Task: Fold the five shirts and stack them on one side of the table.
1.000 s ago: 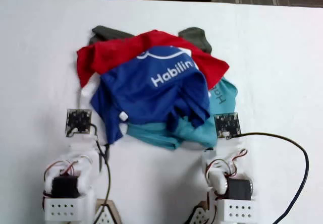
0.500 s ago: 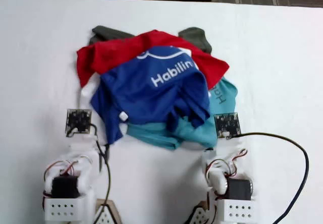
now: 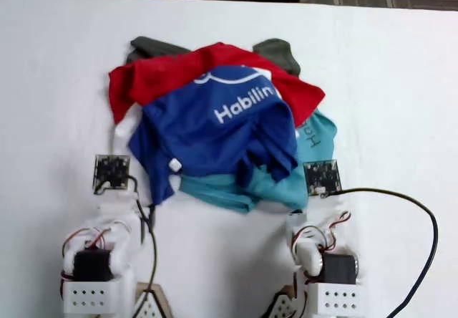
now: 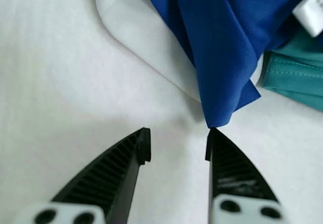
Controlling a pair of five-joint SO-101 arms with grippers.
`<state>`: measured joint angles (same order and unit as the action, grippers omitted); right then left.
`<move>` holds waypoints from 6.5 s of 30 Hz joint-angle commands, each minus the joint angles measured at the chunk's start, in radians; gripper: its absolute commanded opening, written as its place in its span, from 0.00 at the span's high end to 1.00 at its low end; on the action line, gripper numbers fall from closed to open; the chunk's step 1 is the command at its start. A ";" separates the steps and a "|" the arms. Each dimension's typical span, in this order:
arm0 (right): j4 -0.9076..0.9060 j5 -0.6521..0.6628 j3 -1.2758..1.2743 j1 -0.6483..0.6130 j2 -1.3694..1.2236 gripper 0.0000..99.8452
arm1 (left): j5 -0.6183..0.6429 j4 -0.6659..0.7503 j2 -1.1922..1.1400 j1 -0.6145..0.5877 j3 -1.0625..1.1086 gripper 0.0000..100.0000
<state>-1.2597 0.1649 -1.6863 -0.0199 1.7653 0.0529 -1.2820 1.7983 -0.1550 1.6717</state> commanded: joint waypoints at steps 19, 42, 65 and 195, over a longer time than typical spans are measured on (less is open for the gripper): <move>0.004 0.006 -0.008 -0.002 0.004 0.79 | 0.009 0.000 0.018 -0.008 0.022 0.80; 0.004 0.006 -0.008 -0.002 0.004 0.79 | 0.011 0.000 0.018 -0.006 0.022 0.80; 0.004 0.006 -0.008 -0.002 0.004 0.79 | -0.061 0.393 0.021 -0.121 -0.171 0.80; -0.283 0.206 1.547 0.065 -1.214 0.79 | -0.238 -0.468 -2.734 -0.858 -3.350 0.97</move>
<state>-1.5451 0.3721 -0.1765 0.0491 0.5547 -0.1557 -1.7622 -1.0572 -0.8470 -1.5658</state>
